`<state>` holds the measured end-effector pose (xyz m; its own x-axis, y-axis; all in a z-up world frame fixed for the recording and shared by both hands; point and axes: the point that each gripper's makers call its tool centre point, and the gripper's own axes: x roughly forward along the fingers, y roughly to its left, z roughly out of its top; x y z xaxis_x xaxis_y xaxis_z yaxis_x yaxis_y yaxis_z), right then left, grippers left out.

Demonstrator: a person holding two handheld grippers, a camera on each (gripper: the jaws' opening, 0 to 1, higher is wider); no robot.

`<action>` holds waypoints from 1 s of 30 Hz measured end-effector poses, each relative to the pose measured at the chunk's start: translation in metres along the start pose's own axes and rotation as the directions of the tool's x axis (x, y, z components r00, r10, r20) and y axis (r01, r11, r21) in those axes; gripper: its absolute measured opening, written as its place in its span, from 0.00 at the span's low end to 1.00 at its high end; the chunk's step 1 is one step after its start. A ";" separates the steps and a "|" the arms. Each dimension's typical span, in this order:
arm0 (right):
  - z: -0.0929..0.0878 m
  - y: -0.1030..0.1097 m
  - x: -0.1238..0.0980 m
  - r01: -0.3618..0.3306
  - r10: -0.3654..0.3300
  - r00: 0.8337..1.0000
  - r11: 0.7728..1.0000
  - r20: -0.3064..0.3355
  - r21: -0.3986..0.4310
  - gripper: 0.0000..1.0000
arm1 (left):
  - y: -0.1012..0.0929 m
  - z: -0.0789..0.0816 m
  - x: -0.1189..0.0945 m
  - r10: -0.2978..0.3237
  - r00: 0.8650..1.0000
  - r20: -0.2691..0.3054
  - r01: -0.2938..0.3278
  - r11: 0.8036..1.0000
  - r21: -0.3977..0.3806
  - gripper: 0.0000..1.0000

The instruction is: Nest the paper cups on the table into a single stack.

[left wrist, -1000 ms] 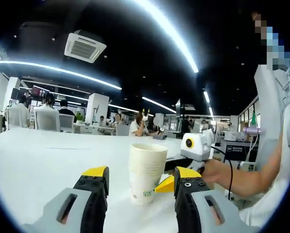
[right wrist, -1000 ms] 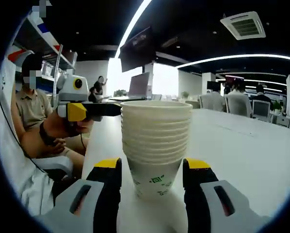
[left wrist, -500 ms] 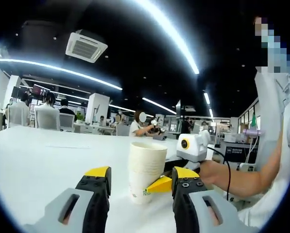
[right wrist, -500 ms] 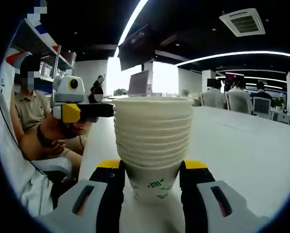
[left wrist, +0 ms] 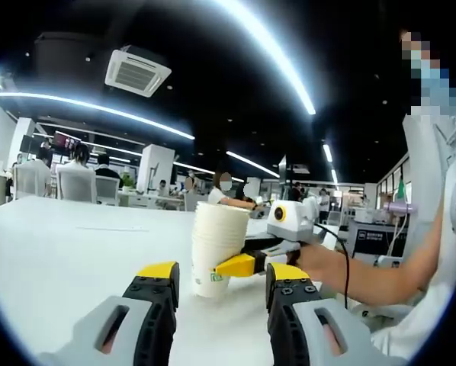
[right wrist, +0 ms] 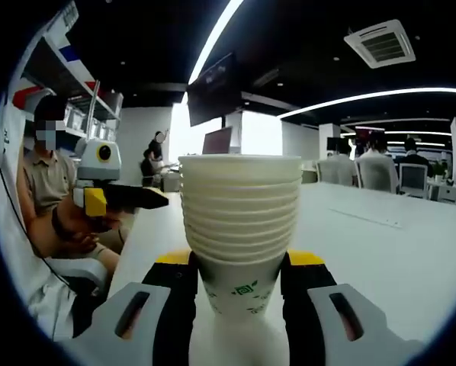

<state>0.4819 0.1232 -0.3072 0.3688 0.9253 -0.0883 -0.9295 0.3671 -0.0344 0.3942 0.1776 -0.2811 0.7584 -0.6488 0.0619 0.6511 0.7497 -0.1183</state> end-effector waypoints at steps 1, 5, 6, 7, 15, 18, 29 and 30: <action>0.004 -0.007 0.002 0.003 -0.003 1.000 1.000 0.005 -0.006 0.45 | -0.001 0.000 0.000 -0.001 1.000 -0.001 0.001 1.000 0.001 0.48; 0.023 -0.038 0.014 0.019 -0.018 0.999 0.999 0.033 -0.031 0.45 | -0.006 0.002 0.001 -0.007 1.000 -0.006 0.007 1.000 0.006 0.48; 0.027 -0.047 0.017 0.025 -0.023 0.999 0.999 0.036 -0.038 0.45 | -0.008 0.003 0.001 -0.008 1.000 -0.005 0.008 1.000 0.009 0.48; 0.029 -0.056 0.022 0.031 -0.030 0.999 0.998 0.038 -0.046 0.45 | -0.010 0.004 0.000 -0.009 1.000 -0.004 0.009 1.000 0.011 0.47; 0.041 -0.130 0.061 0.059 -0.060 0.996 0.998 0.065 0.017 0.45 | -0.012 -0.001 0.002 -0.008 1.000 -0.028 0.009 0.999 0.033 0.45; 0.038 -0.161 0.080 0.083 -0.083 0.995 0.996 0.060 0.015 0.45 | -0.010 0.001 0.001 -0.005 1.000 -0.022 0.006 1.000 0.025 0.45; 0.010 -0.260 0.134 0.198 -0.196 0.980 0.978 -0.028 0.065 0.45 | 0.007 0.018 -0.010 0.028 0.999 0.020 -0.028 1.000 0.009 0.45; 0.004 -0.261 0.138 0.208 -0.205 0.977 0.976 -0.050 0.070 0.45 | 0.008 0.019 -0.010 0.029 0.999 0.020 -0.029 1.000 0.010 0.45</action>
<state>0.7759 0.1555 -0.3066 0.5511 0.8244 -0.1288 -0.8300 0.5575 0.0174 0.3921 0.1925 -0.2643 0.7775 -0.6239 0.0786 0.6288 0.7697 -0.1103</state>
